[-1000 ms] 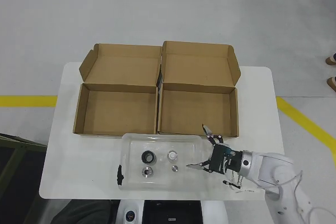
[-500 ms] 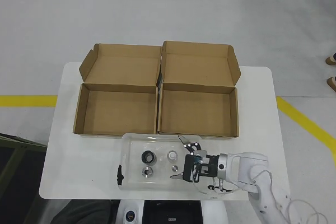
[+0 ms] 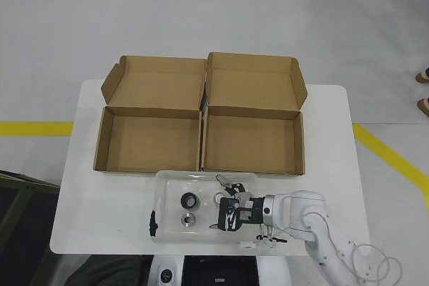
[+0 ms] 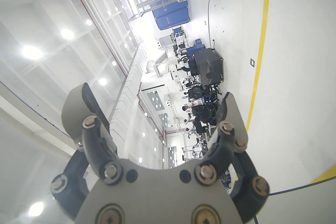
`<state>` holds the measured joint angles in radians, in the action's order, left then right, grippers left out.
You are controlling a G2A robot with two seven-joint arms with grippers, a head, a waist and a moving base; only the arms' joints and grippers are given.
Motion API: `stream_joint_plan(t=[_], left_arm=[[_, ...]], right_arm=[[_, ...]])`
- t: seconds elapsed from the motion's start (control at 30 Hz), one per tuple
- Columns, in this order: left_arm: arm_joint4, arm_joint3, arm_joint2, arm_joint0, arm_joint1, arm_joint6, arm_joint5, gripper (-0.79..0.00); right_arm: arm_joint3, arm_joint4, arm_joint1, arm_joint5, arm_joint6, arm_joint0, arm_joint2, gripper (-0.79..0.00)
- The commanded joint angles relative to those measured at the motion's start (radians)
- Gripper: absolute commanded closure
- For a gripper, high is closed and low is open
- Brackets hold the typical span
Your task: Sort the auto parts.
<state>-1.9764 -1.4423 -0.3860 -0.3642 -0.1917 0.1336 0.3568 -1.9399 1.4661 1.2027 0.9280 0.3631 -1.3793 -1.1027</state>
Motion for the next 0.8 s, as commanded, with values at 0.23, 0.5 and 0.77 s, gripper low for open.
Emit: stream_joint_plan(t=[0.23, 0.5, 0.77], left_arm=[[0.000, 0.000, 0.000, 0.000, 0.000, 0.000, 0.000, -0.785], [0.000, 0.000, 0.000, 0.000, 0.000, 0.000, 0.000, -0.785], [0.000, 0.000, 0.000, 0.000, 0.000, 0.000, 0.000, -0.785]], right_arm=[[0.038, -0.023, -0.006, -0.011, 0.031, 0.017, 0.016, -0.702], [0.073, -0.043, -0.008, -0.028, 0.053, 0.048, 0.034, -0.505], [0.099, -0.040, -0.013, -0.049, 0.068, 0.063, 0.045, -0.332]])
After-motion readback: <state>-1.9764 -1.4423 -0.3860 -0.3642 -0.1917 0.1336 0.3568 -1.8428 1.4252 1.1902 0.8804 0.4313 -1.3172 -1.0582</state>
